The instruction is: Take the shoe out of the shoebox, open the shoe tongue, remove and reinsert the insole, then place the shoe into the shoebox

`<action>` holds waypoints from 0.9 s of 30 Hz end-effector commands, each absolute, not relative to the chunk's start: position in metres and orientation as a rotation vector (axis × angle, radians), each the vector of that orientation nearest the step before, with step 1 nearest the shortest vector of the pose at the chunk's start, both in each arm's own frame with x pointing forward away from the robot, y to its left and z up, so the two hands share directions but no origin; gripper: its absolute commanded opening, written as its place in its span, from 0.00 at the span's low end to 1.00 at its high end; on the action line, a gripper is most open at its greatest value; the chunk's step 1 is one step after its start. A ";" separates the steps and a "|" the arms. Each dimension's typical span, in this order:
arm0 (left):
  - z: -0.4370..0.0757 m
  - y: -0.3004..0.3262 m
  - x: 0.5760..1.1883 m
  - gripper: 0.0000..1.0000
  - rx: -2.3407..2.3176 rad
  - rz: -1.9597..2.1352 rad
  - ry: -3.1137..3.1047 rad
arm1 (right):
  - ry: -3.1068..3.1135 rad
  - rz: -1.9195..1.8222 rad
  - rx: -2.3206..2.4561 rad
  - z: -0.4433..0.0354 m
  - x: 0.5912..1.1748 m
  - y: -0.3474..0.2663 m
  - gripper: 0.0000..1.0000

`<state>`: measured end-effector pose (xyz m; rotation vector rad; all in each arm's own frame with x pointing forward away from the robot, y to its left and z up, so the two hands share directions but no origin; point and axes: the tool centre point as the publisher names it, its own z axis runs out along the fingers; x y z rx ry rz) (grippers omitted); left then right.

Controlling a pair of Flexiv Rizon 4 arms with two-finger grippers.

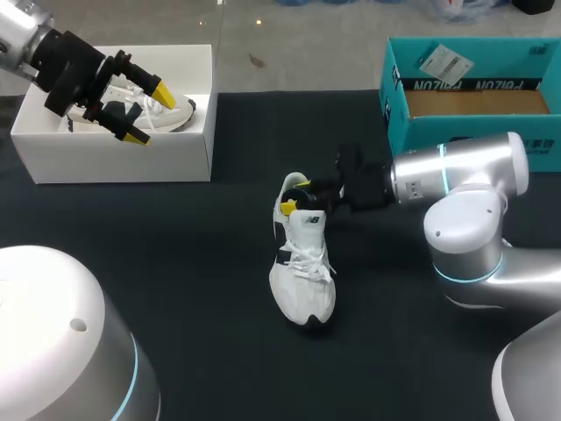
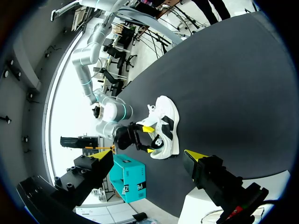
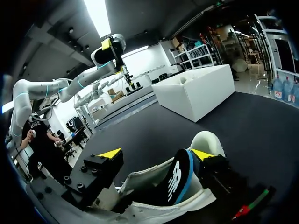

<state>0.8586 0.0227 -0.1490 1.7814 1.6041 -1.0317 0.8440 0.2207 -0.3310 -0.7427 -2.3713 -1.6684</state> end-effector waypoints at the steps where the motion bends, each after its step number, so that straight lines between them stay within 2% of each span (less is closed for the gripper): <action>1: -0.148 0.023 0.859 1.00 1.786 -1.029 1.606 | -2.386 -1.655 -0.750 -0.326 0.844 0.222 1.00; 4: -0.148 0.023 0.859 1.00 1.786 -1.029 1.606 | -2.388 -1.660 -0.750 -0.324 0.846 0.222 1.00; 7: -0.148 0.023 0.859 1.00 1.786 -1.029 1.606 | -2.389 -1.662 -0.751 -0.324 0.847 0.222 0.89; 9: -0.148 0.023 0.859 1.00 1.786 -1.029 1.606 | -2.391 -1.663 -0.752 -0.325 0.848 0.222 0.58; 12: -0.148 0.023 0.859 1.00 1.786 -1.029 1.606 | -2.395 -1.661 -0.752 -0.327 0.849 0.223 0.23; 13: -0.148 0.023 0.859 1.00 1.786 -1.029 1.606 | -2.401 -1.657 -0.748 -0.327 0.850 0.224 0.01; 27: -0.148 0.023 0.859 1.00 1.786 -1.029 1.606 | -2.434 -1.648 -0.735 -0.340 0.865 0.224 0.00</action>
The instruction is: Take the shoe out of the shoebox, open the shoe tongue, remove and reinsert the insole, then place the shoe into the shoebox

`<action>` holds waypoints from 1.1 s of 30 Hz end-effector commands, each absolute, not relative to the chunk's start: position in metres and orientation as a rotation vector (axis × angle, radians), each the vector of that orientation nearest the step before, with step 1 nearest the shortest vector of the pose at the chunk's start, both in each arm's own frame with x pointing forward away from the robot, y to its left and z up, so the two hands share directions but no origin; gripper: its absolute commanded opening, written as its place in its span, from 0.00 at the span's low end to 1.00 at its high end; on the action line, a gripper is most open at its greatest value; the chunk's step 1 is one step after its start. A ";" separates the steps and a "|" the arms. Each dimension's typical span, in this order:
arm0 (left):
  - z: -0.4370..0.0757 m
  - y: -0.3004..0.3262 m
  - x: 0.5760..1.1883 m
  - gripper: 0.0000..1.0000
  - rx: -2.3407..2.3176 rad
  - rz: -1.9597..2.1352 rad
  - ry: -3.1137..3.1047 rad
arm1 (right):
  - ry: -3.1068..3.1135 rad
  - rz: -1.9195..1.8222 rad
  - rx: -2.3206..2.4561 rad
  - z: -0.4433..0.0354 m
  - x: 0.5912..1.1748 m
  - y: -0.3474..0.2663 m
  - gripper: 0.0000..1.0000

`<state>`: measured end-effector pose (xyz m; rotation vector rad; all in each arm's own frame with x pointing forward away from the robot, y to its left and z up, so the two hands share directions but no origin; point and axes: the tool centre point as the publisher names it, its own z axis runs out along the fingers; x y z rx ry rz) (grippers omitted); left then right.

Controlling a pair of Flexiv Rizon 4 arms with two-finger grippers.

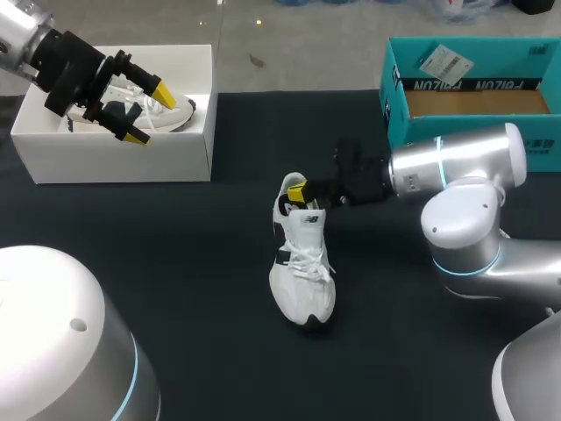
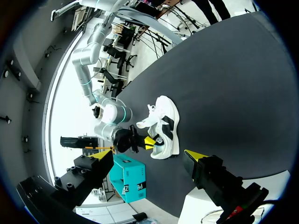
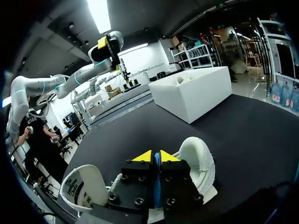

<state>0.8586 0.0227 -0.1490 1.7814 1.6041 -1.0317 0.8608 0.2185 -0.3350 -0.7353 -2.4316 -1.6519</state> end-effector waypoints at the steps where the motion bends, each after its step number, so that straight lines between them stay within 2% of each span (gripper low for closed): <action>1: -0.148 0.023 0.859 1.00 1.786 -1.029 1.606 | -2.436 -1.645 -0.735 -0.342 0.866 0.224 0.00; 24: -0.148 0.023 0.859 1.00 1.786 -1.029 1.606 | -2.551 -1.564 -0.731 -0.370 0.873 0.222 0.00; 25: -0.148 0.023 0.859 1.00 1.786 -1.029 1.606 | -2.552 -1.567 -0.729 -0.370 0.873 0.222 0.15; 27: -0.148 0.023 0.859 1.00 1.786 -1.029 1.606 | -2.560 -1.582 -0.720 -0.366 0.871 0.221 0.68; 29: -0.148 0.023 0.859 1.00 1.786 -1.029 1.606 | -2.575 -1.585 -0.714 -0.362 0.869 0.221 0.94; 30: -0.148 0.023 0.859 1.00 1.786 -1.029 1.606 | -2.577 -1.586 -0.713 -0.359 0.868 0.220 1.00; 33: -0.148 0.023 0.859 1.00 1.786 -1.029 1.606 | -2.603 -1.576 -0.719 -0.350 0.863 0.217 1.00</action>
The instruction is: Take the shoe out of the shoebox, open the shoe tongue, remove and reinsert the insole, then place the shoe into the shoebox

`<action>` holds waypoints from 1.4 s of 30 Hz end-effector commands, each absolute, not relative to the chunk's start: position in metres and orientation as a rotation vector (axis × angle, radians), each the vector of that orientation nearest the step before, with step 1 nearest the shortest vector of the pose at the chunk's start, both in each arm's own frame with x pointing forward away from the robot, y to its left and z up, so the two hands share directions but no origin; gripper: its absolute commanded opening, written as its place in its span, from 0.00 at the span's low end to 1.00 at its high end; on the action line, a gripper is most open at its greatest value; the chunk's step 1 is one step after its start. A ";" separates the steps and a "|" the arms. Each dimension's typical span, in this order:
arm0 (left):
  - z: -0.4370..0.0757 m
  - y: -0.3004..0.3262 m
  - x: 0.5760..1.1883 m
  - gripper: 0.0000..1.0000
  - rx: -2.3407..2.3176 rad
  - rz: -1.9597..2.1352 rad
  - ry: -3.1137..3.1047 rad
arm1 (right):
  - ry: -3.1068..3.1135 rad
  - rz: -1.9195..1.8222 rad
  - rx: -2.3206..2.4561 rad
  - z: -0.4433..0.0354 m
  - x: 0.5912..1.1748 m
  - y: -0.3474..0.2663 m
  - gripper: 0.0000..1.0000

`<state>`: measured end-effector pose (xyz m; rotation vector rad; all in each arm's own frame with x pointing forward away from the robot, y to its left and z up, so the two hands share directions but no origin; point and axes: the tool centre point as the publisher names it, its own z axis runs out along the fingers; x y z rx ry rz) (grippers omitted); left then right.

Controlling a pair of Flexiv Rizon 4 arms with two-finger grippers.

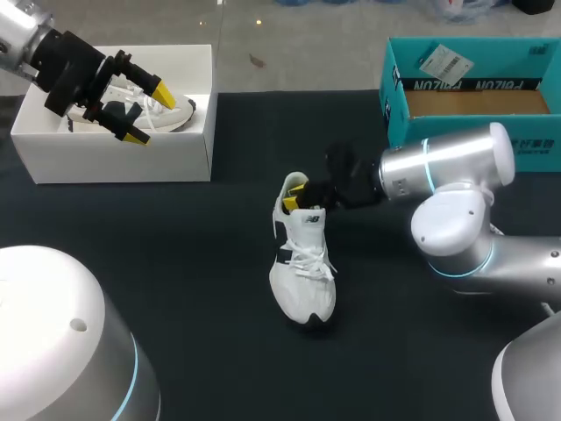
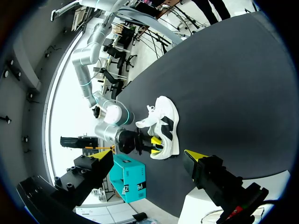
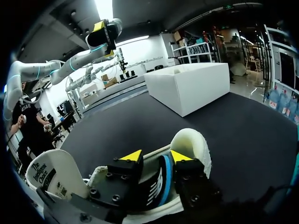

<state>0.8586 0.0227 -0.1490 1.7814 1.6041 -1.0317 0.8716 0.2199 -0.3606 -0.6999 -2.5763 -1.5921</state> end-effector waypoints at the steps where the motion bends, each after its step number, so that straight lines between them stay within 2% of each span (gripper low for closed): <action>1: -0.148 0.023 0.859 1.00 1.786 -1.029 1.606 | -2.618 -1.565 -0.724 -0.347 0.861 0.217 1.00; 19: -0.148 0.023 0.859 1.00 1.786 -1.029 1.606 | -2.695 -1.407 -0.815 -0.310 0.855 0.217 0.98; 20: -0.148 0.023 0.859 1.00 1.786 -1.029 1.606 | -2.689 -1.370 -0.854 -0.309 0.855 0.217 0.67; 21: -0.148 0.023 0.859 1.00 1.786 -1.029 1.606 | -2.678 -1.332 -0.900 -0.308 0.853 0.217 0.41; 22: -0.148 0.023 0.859 1.00 1.786 -1.029 1.606 | -2.676 -1.311 -0.923 -0.307 0.853 0.217 0.31; 23: -0.148 0.023 0.859 1.00 1.786 -1.029 1.606 | -2.663 -1.270 -0.994 -0.307 0.851 0.218 0.00; 27: -0.148 0.023 0.859 1.00 1.786 -1.029 1.606 | -2.627 -1.181 -1.219 -0.304 0.848 0.213 0.00; 42: -0.148 0.023 0.859 1.00 1.786 -1.029 1.606 | -2.627 -1.181 -1.219 -0.304 0.848 0.213 0.00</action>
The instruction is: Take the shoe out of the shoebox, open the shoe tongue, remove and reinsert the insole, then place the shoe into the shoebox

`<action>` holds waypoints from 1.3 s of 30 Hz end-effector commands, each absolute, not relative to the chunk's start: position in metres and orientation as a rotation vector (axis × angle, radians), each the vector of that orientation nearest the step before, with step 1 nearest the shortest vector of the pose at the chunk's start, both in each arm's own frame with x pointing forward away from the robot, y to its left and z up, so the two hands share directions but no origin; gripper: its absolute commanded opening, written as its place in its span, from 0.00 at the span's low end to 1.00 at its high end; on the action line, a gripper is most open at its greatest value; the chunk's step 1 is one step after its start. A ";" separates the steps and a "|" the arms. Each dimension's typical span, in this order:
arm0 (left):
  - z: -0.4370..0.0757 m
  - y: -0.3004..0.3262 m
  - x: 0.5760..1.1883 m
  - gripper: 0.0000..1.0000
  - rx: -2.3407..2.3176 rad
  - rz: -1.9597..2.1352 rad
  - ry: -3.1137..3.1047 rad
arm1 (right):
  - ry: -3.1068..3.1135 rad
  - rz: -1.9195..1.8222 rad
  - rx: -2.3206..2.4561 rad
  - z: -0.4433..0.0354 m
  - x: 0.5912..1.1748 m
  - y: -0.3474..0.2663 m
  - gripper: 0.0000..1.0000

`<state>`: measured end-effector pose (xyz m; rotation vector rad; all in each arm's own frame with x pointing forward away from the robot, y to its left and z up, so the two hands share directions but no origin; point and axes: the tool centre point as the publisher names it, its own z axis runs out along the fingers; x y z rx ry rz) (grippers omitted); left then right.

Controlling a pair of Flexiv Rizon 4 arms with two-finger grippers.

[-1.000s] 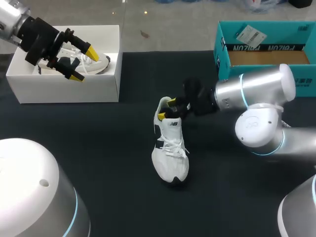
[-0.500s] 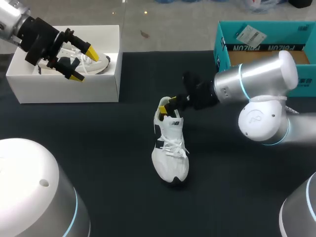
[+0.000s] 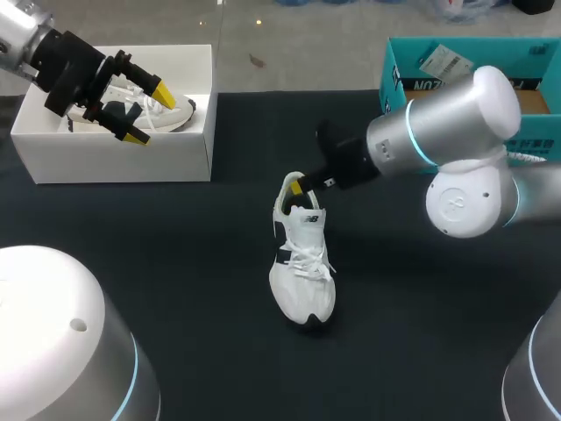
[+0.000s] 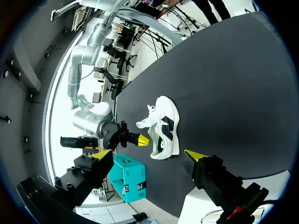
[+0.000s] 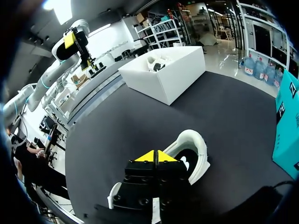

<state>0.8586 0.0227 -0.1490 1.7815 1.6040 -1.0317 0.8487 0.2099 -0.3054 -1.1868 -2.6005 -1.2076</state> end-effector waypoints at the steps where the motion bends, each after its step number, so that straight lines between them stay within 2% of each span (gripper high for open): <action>1: -0.148 0.023 0.859 1.00 1.786 -1.029 1.606 | -2.627 -1.181 -1.219 -0.304 0.848 0.213 0.00; 7: -0.148 0.023 0.859 1.00 1.786 -1.029 1.606 | -2.527 -0.829 -1.860 -0.320 0.856 0.208 0.00; 13: -0.148 0.023 0.859 1.00 1.786 -1.029 1.606 | -2.507 -0.648 -2.104 -0.326 0.856 0.198 0.00; 27: -0.148 0.023 0.859 1.00 1.786 -1.029 1.606 | -2.570 -0.592 -2.085 -0.326 0.856 0.196 0.00; 39: -0.148 0.023 0.859 1.00 1.786 -1.029 1.606 | -2.499 -0.518 -2.143 -0.371 0.860 0.200 0.00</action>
